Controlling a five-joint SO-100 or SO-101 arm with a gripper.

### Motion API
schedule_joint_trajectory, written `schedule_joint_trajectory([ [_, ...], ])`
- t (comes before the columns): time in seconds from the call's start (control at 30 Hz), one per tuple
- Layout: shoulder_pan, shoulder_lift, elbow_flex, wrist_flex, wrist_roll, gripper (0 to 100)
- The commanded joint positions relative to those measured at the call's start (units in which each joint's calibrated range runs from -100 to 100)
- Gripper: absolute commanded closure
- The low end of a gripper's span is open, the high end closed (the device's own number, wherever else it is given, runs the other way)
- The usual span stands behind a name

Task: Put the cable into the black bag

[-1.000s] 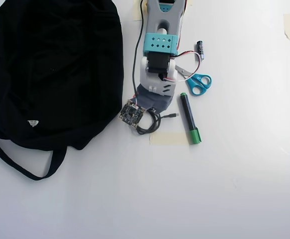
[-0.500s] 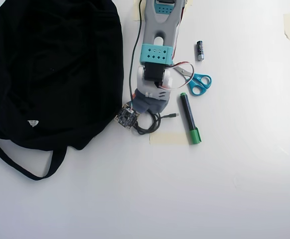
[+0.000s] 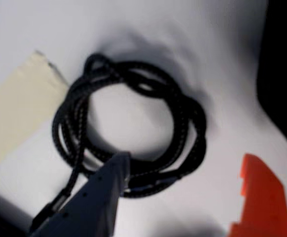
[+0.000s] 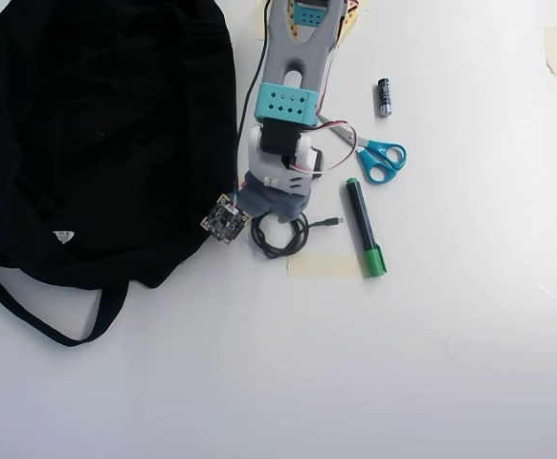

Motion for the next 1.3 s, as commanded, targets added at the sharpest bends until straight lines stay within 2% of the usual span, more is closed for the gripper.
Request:
schedule_joint_trajectory([
  [0.0,0.4,-0.5,-2.7,-1.7,-0.2,71],
  [0.57,0.1,10.2,-10.6,-2.5,-0.2,72],
  [0.93,-0.5,10.7,-9.6,-1.7,0.2,72],
  [1.13,-0.5,10.7,-9.6,-1.7,0.2,88],
  [1.27,-0.5,10.7,-9.6,-1.7,0.3,94],
])
